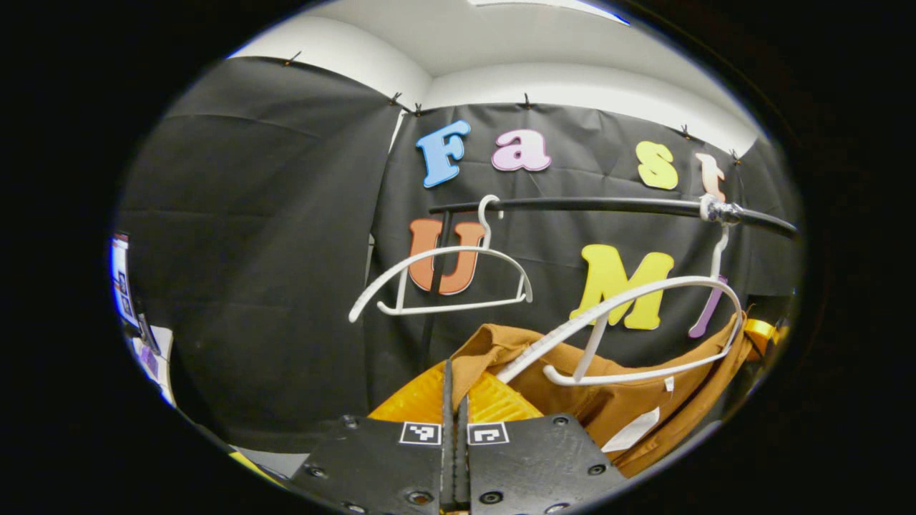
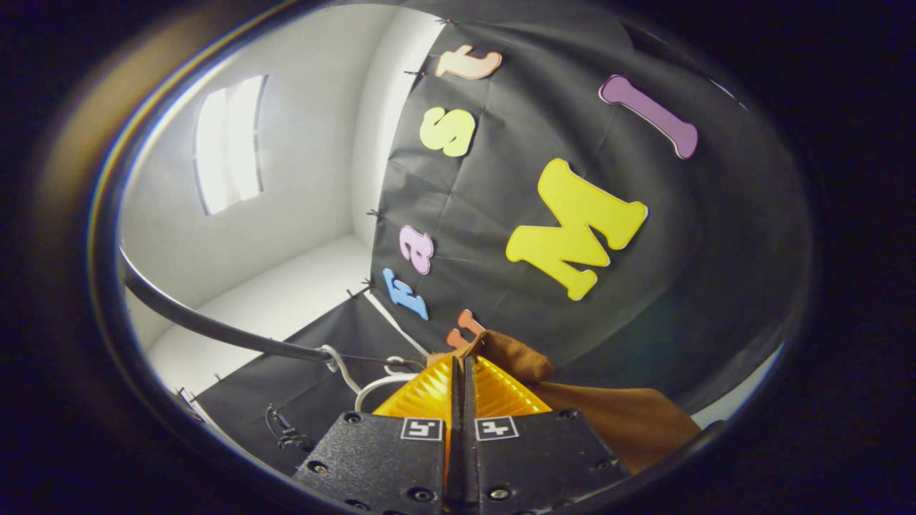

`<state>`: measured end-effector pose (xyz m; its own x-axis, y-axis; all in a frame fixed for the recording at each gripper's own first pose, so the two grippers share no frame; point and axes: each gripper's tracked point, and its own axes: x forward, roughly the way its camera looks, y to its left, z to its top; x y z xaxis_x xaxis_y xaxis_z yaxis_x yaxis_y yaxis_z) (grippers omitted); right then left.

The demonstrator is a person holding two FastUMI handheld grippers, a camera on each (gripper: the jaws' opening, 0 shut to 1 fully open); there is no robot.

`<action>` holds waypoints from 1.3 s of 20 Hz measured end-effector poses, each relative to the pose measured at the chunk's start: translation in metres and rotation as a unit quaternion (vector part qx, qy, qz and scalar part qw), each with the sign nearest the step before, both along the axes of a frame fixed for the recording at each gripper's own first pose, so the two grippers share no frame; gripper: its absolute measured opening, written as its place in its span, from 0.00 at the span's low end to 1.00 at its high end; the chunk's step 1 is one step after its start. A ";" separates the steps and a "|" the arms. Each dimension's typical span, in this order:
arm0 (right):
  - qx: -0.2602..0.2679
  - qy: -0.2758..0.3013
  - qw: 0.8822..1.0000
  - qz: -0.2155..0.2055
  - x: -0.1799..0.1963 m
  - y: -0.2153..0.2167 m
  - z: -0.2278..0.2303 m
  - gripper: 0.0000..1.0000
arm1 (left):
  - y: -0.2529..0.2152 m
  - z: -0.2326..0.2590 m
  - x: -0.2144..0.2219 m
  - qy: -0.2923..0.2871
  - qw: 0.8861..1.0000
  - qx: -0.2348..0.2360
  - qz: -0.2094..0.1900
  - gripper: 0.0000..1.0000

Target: Grasp the clothes on the hanger with both hands and then place them into the laundry hamper below.

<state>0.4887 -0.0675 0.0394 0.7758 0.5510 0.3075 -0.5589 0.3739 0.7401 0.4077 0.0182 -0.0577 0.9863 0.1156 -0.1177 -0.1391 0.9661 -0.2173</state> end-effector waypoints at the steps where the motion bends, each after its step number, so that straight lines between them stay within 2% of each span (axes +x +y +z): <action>1: -0.004 0.006 1.000 -0.012 0.003 -0.006 -0.005 0.03 | -0.002 -0.002 -0.001 0.002 1.000 -0.004 -0.002 0.04; 2: -0.012 0.010 1.000 -0.025 0.008 -0.012 -0.009 0.02 | -0.003 -0.006 -0.001 0.008 1.000 -0.003 -0.002 0.00; 5: -0.013 0.026 0.998 -0.048 0.011 -0.027 -0.017 0.03 | -0.011 -0.028 -0.006 0.033 0.999 -0.001 -0.014 0.00; 6: -0.019 0.032 0.998 -0.048 0.011 -0.027 -0.023 0.03 | -0.015 -0.035 -0.008 0.039 0.999 -0.006 -0.018 0.04; 7: -0.025 0.039 0.998 -0.040 0.006 -0.021 -0.032 0.03 | -0.019 -0.042 -0.010 0.046 0.999 -0.010 -0.019 0.00; 8: -0.031 0.047 0.998 -0.036 0.002 -0.017 -0.040 0.03 | -0.024 -0.048 -0.013 0.048 0.998 -0.014 -0.024 0.04; 9: -0.037 0.052 0.997 -0.034 0.000 -0.018 -0.048 0.04 | -0.029 -0.054 -0.015 0.053 0.998 -0.012 -0.026 0.00; 15: -0.075 0.103 0.992 0.000 -0.023 0.004 -0.103 0.04 | -0.062 -0.086 -0.029 0.084 0.995 -0.005 -0.053 0.00; 19: -0.070 0.130 0.989 0.024 -0.033 0.016 -0.121 0.04 | -0.085 -0.095 -0.036 0.094 0.993 0.004 -0.076 0.00; 21: -0.096 0.139 0.985 0.034 -0.040 0.023 -0.136 0.03 | -0.093 -0.099 -0.040 0.098 0.992 0.002 -0.084 0.00; 26: -0.081 0.166 0.982 0.044 -0.050 0.021 -0.152 0.04 | -0.107 -0.105 -0.047 0.101 0.991 0.000 -0.093 0.00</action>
<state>0.4382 -0.0460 -0.1121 0.7650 0.6419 -0.0523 -0.3319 0.4626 0.8221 0.3607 -0.0886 -0.1628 0.9472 -0.0653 -0.3139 0.0000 0.9790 -0.2037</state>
